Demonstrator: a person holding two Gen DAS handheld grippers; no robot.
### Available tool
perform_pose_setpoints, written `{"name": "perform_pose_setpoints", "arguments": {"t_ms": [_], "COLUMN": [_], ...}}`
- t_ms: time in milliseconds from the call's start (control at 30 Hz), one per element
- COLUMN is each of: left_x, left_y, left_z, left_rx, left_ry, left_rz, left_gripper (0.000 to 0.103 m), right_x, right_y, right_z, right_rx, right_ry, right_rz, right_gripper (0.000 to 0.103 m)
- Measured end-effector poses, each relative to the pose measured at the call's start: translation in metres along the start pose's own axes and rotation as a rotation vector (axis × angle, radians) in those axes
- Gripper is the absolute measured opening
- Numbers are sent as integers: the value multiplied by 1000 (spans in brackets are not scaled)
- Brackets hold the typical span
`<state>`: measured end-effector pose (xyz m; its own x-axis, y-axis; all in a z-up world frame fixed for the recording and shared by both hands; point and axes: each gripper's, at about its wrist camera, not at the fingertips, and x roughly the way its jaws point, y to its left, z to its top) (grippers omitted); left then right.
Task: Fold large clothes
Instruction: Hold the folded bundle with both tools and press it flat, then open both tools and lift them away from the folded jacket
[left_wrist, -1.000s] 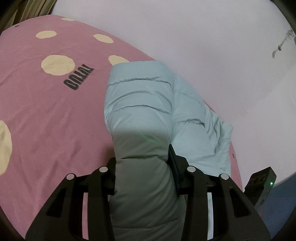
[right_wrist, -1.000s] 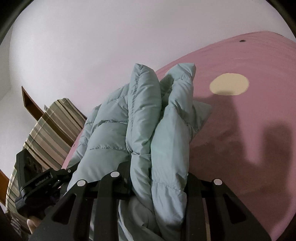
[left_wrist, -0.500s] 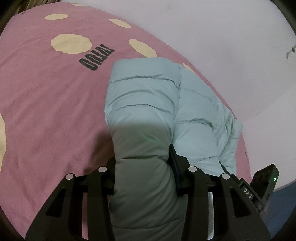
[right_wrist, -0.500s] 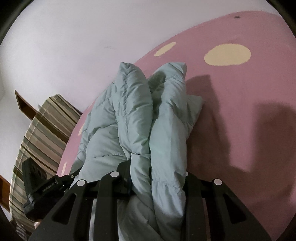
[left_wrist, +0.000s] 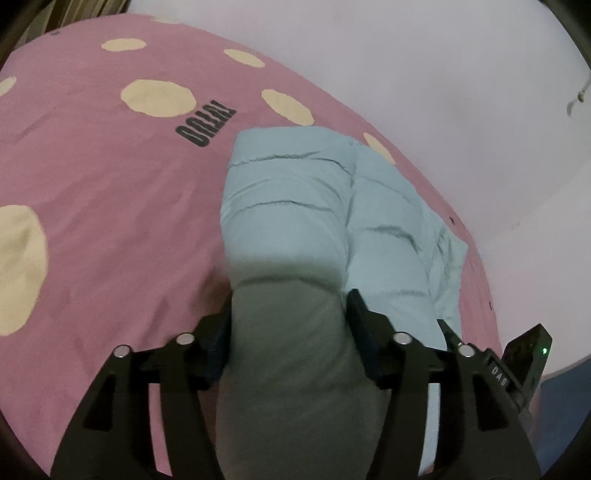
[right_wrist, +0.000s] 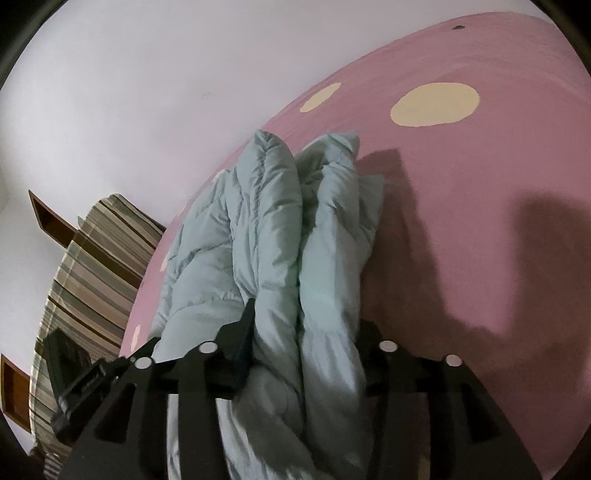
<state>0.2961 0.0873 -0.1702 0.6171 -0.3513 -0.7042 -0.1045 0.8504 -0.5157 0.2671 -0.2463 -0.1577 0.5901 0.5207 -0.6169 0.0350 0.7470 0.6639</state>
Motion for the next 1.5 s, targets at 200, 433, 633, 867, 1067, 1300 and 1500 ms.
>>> {"name": "perform_pose_setpoints", "arguments": {"t_ms": [200, 433, 633, 867, 1067, 1300, 1500], "left_x": [-11, -13, -10, -6, -9, -19, -17], "left_y": [3, -4, -2, -1, -1, 0, 4], "left_z": [-17, -15, -21, -25, -27, -34, -32], "left_rx": [34, 44, 56, 84, 74, 65, 57], "left_ry": [2, 24, 25, 23, 16, 3, 16], "left_rz": [3, -37, -19, 11, 32, 70, 97], "left_gripper": [61, 45, 45, 48, 56, 83, 92], "right_x": [-5, -12, -13, -6, -13, -29, -39], "right_y": [-12, -6, -13, -21, -20, -16, -15], "right_z": [-15, -16, -22, -25, -25, -29, -32], "right_rx": [65, 76, 87, 114, 120, 91, 89], "right_ry": [41, 54, 64, 77, 62, 27, 5], "right_rz": [43, 88, 78, 81, 54, -4, -80], "right_gripper": [55, 27, 27, 31, 45, 57, 65]}}
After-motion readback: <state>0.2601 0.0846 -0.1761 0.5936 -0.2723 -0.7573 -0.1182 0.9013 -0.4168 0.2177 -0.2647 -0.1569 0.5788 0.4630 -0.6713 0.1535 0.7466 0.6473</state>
